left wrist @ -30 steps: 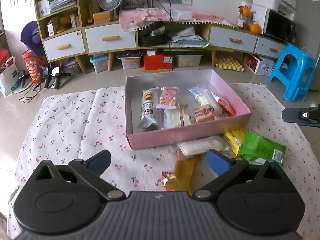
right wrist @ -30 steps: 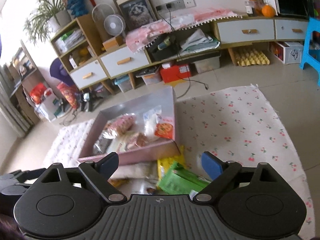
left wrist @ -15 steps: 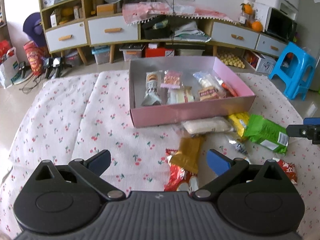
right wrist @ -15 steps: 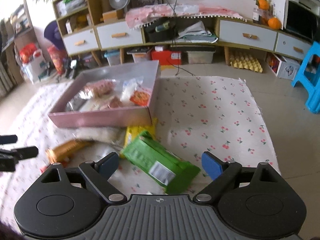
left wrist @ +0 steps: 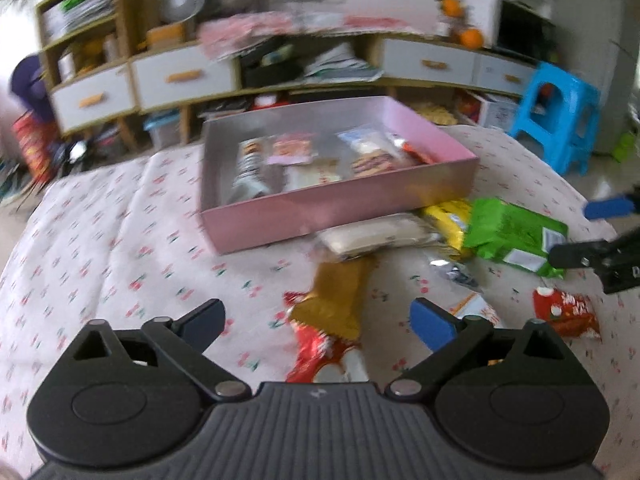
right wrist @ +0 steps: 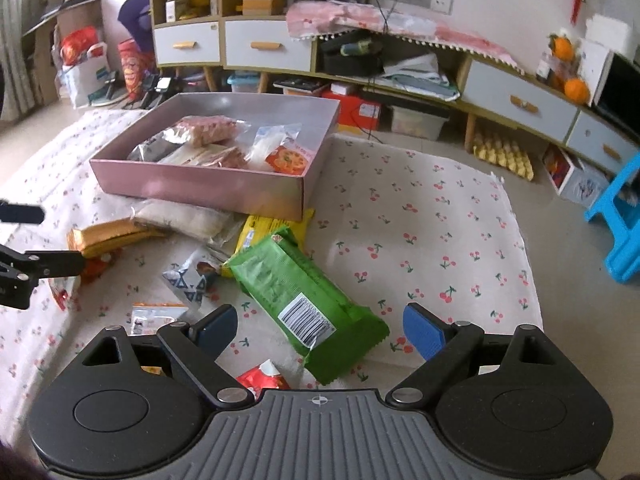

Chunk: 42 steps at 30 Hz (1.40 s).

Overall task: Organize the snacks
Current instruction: 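Move the left tool to the gold bar packet while the right tool approaches the green packet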

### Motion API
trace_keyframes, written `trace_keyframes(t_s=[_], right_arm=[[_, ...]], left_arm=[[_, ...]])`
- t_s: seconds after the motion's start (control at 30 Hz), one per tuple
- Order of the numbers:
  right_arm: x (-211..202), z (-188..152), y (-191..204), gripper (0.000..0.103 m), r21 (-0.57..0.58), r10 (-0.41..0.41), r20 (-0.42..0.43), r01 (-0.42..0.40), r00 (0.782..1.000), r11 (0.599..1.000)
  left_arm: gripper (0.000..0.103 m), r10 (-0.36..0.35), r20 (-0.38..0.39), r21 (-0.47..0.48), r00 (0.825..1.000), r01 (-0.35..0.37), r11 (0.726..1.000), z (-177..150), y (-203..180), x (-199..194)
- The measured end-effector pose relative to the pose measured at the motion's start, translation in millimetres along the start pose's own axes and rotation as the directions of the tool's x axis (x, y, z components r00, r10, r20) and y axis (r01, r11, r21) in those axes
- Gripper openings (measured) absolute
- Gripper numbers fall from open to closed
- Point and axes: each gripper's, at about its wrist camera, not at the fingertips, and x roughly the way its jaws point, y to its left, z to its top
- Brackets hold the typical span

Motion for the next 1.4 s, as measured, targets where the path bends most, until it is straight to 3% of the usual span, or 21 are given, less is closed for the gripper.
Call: trace_keyframes(t_s=[0.4, 0.57, 0.97, 1.17, 1.4], right_arm=[[23, -3, 15, 0.092, -0.094, -0.018, -0.011, 0.017, 1.0, 0.995], [31, -1, 18, 0.092, -0.103, -0.038, -0.013, 0.037, 0.999, 0.994], [47, 3, 21, 0.092, -0.14, -0.089, -0.031, 0.084, 0.996, 0.987], [52, 2, 22, 0.091, -0.155, -0.107, -0.053, 0.098, 0.993, 0.983], [46, 5, 25, 0.09, -0.15, -0.072, -0.08, 0.059, 0.994, 0.987]], left_arm=[[0.072, -0.017, -0.039, 0.117, 0.999, 0.021, 0.993, 9, -6, 25], [0.062, -0.054, -0.101, 0.09, 0.993, 0.063, 0.994, 17, -1, 36], [0.048, -0.039, -0.174, 0.055, 0.984, 0.049, 0.997, 24, -1, 47], [0.048, -0.038, -0.188, 0.04, 0.982, 0.046, 0.998, 26, 0, 44], [0.048, -0.051, -0.215, 0.008, 0.975, 0.054, 0.999, 26, 3, 40]])
